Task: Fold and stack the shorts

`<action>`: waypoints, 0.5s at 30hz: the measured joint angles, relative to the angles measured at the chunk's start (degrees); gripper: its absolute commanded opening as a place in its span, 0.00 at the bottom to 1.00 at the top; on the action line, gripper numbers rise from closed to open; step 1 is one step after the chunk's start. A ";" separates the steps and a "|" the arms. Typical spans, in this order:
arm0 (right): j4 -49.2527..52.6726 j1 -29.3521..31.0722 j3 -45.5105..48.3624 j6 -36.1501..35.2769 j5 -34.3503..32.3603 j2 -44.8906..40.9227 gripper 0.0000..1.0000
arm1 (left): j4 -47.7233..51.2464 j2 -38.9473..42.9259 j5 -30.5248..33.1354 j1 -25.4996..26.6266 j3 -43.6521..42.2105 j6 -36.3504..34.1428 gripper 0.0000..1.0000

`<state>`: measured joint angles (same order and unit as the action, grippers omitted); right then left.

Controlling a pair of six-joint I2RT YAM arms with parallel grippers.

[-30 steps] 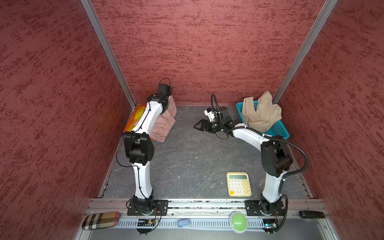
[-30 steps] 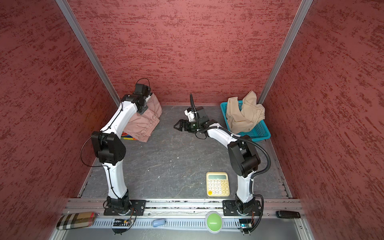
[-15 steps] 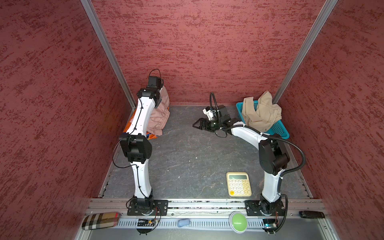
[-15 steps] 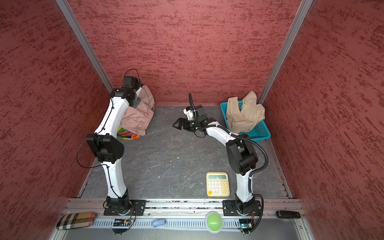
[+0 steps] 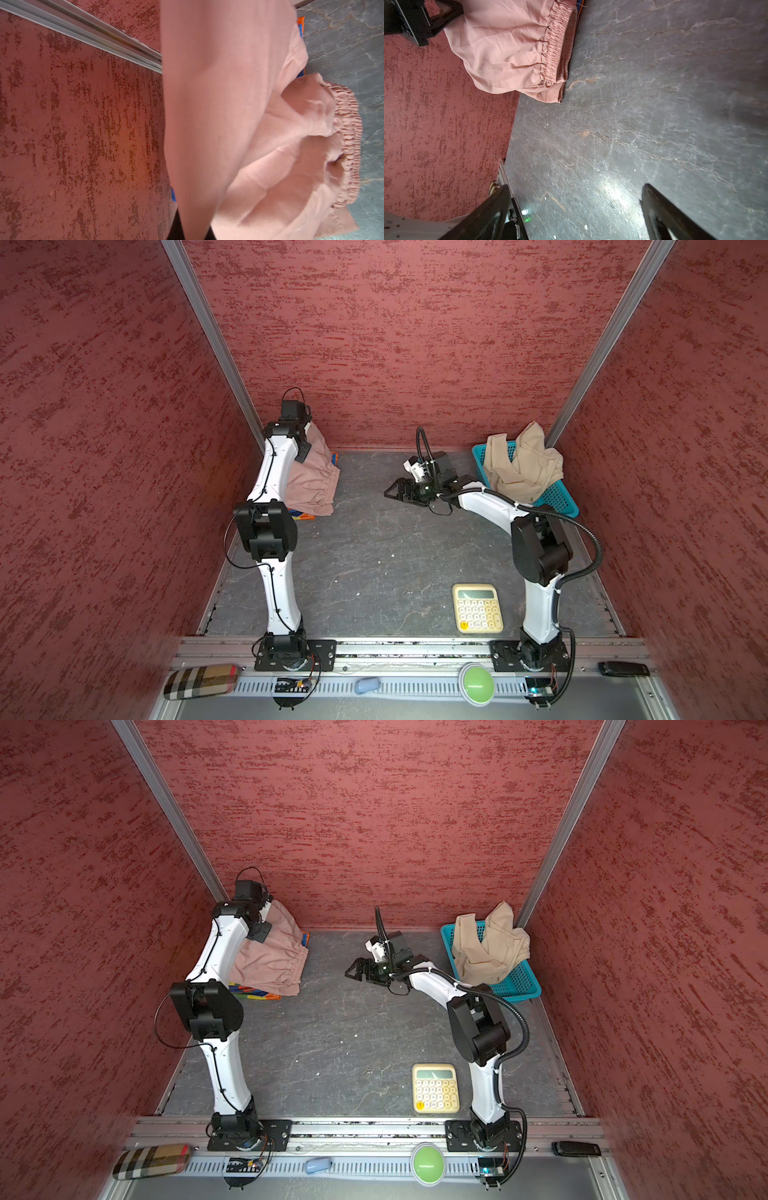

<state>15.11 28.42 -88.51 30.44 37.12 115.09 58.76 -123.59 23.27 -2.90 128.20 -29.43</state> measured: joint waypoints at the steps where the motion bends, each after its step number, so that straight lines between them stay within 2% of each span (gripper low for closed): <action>1: 0.20 0.00 -0.04 0.00 0.07 0.00 0.99 | -1.22 -0.11 -0.35 -0.50 -0.72 -0.63 0.00; 6: 1.46 0.22 -2.16 0.02 0.33 1.33 0.99 | -5.70 0.00 -2.84 -2.99 -4.72 -3.15 0.00; 10: 2.08 0.48 -4.28 0.00 0.42 3.21 0.99 | -10.69 3.69 -5.75 -3.58 -11.26 -4.81 0.00; 15: 2.99 1.03 -4.87 0.02 0.44 4.13 0.99 | -12.59 4.33 -7.85 -4.31 -11.54 -6.27 0.00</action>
<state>18.11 29.45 -93.38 30.46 37.56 119.22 46.17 -119.26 15.42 -7.20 116.66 -35.70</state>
